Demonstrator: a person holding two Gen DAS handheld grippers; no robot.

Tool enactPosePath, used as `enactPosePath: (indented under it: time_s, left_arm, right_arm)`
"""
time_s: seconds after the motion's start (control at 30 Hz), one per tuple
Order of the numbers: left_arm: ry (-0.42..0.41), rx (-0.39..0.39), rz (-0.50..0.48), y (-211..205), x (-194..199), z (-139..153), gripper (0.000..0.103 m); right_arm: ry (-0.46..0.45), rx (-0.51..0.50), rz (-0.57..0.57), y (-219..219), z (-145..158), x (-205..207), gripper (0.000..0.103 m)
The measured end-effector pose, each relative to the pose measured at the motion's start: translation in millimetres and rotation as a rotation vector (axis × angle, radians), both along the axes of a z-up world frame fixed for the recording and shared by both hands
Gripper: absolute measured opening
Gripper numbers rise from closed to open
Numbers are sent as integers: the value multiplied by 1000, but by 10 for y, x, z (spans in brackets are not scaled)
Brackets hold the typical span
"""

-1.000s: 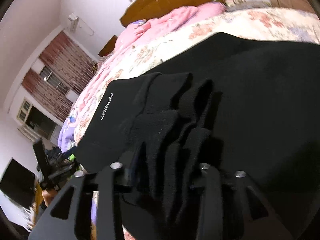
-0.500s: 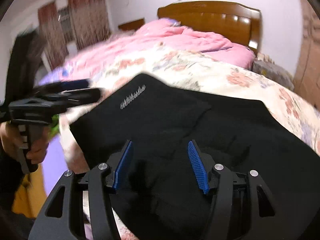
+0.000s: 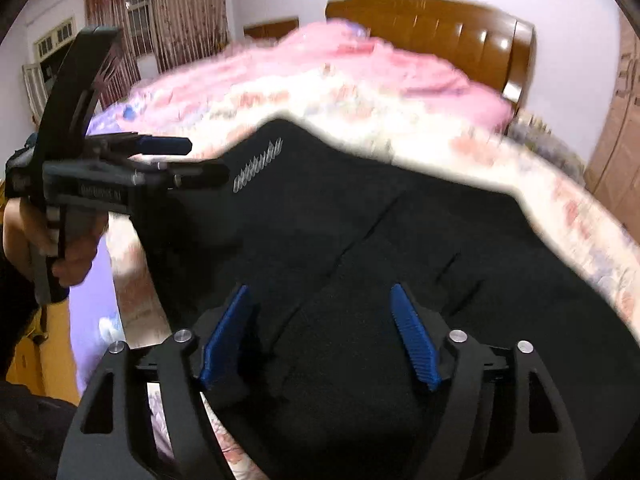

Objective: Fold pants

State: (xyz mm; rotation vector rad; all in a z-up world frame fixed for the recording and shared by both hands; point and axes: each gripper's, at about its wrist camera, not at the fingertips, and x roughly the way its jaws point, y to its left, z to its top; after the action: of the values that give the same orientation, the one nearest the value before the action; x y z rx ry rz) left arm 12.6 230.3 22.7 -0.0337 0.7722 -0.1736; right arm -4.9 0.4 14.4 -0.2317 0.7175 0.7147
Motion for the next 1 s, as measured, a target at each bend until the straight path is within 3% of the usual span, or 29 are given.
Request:
enactPosePath:
  time_s: [0.13, 0.2, 0.27, 0.3, 0.43, 0.57, 0.63, 0.7, 0.87, 1.0]
  left_arm:
    - [15, -28, -59, -113, 527, 122, 101]
    - [79, -69, -82, -149, 875, -10, 101]
    - [124, -42, -53, -163, 1060, -195, 101]
    - [153, -16, -24, -124, 1137, -356, 101]
    - [109, -23, -22, -96, 1104, -412, 101]
    - [87, -13, -12, -100, 1062, -412, 101]
    - [77, -28, -5, -68, 1046, -420, 101]
    - [72, -41, -5, -46, 1036, -419, 101]
    - [70, -6, 3, -92, 1039, -428, 101]
    - [73, 30, 7, -132, 1036, -441, 101]
  right_arm:
    - [7, -16, 12, 146, -15, 278, 75]
    - [49, -57, 12, 236, -143, 423, 75]
    - [80, -120, -11, 260, -320, 507, 80]
    - [81, -104, -13, 225, -359, 508, 82]
    - [98, -73, -15, 180, -342, 527, 82]
    - [53, -46, -31, 208, -153, 473, 82]
    - [55, -71, -25, 256, -168, 489, 84]
    - [99, -151, -24, 308, -380, 545, 87]
    - [103, -116, -33, 168, -289, 513, 86]
    - [31, -64, -213, -459, -36, 650, 86]
